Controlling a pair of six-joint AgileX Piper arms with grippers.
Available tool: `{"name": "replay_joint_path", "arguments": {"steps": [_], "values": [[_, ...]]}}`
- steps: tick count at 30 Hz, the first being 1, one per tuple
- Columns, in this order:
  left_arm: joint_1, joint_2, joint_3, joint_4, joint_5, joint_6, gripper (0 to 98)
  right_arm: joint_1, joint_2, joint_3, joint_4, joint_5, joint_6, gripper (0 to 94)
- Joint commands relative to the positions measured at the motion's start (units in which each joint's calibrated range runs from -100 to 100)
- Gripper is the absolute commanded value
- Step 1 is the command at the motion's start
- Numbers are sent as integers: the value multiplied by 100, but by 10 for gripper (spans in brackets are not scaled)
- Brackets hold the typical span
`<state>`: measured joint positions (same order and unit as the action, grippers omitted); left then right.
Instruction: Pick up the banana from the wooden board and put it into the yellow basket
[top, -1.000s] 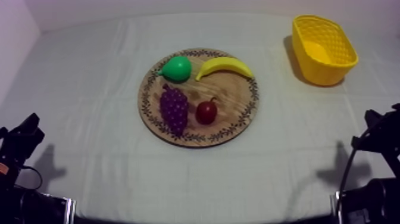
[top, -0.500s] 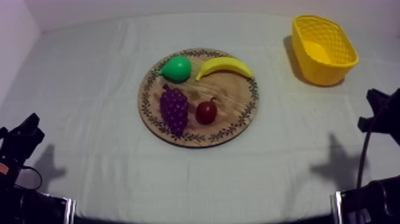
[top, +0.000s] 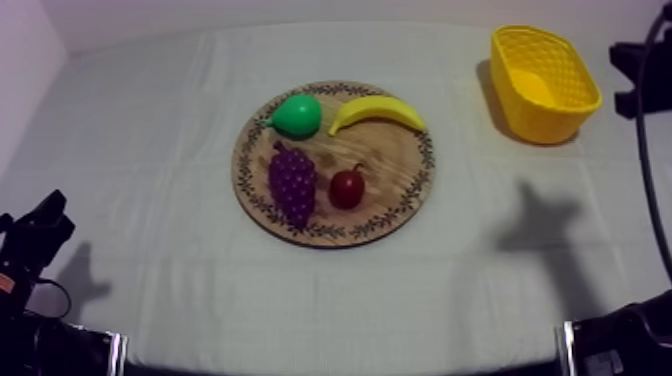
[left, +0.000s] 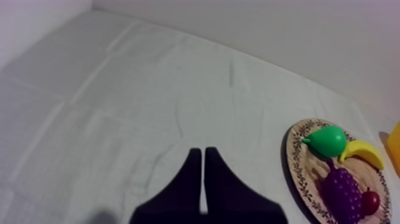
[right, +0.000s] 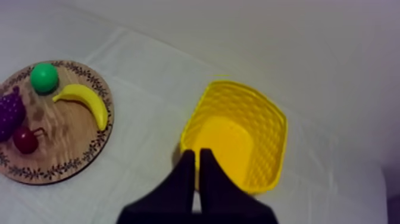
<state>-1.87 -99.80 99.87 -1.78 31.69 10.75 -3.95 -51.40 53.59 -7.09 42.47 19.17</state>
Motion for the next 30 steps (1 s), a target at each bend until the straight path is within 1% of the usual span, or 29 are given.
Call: {"name": "replay_joint_path", "arguments": {"steps": [1,3,6,10,13,20,30], "values": [[2,-3,2,0,0,2,1,-47,616,-834,-43,362,417,3],[2,-3,2,0,0,2,1,-94,864,-1191,-70,683,623,4],[2,-3,2,0,0,2,1,-193,1255,-1750,-73,1109,818,4],[2,-3,2,0,0,0,1,-379,1852,-2499,-18,1622,962,5],[2,-3,2,0,0,1,1,-598,2307,-2931,99,1891,1005,5],[2,-3,2,0,0,1,1,-1096,3219,-3404,358,2136,1037,7],[2,-3,2,0,0,0,1,-1533,4446,-3832,535,2228,1124,9]]}}
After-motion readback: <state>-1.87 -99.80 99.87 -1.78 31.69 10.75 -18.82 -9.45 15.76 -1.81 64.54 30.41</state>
